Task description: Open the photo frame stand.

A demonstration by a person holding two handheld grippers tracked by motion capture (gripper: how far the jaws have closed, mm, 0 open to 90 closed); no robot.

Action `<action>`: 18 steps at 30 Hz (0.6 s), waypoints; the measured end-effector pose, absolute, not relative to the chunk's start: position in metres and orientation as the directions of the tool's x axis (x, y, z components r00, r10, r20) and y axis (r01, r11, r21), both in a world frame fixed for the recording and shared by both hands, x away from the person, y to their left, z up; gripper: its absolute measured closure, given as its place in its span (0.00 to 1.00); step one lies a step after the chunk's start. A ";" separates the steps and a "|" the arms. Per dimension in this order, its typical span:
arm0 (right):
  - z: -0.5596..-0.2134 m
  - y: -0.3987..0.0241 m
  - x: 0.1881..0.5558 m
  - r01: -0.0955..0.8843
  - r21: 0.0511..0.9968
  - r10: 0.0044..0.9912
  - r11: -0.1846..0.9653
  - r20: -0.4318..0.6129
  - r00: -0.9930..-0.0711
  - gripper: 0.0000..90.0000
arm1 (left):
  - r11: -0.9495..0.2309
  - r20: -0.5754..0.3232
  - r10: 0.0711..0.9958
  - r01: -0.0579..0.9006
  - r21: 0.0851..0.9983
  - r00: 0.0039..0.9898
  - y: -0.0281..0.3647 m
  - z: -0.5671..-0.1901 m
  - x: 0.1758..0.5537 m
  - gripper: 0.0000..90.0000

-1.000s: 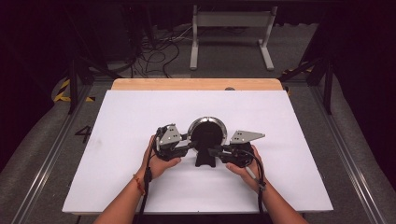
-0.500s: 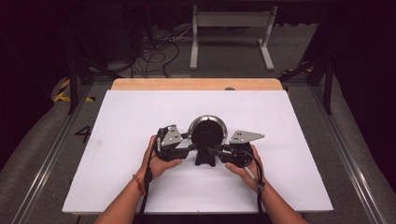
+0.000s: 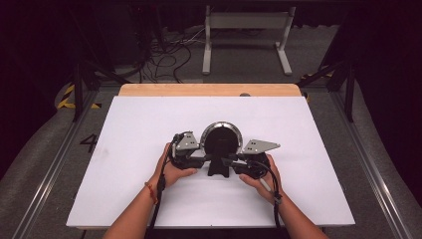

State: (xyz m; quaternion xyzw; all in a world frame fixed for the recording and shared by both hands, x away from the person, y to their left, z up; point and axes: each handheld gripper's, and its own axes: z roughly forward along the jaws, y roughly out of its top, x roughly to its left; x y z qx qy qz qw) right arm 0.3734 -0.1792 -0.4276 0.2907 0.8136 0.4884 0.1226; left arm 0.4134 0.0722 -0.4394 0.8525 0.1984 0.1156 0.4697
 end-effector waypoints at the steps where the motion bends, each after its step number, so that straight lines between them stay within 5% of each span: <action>1: -0.428 -0.179 0.374 0.355 0.866 0.594 0.352 0.087 -0.800 0.80 | -0.484 0.012 0.452 0.234 0.843 0.892 0.072 -0.439 0.413 0.63; 18: -0.423 -0.184 0.383 0.408 0.855 0.601 0.320 0.150 -0.785 0.79 | -0.514 0.143 0.506 0.165 0.842 0.850 0.062 -0.435 0.409 0.62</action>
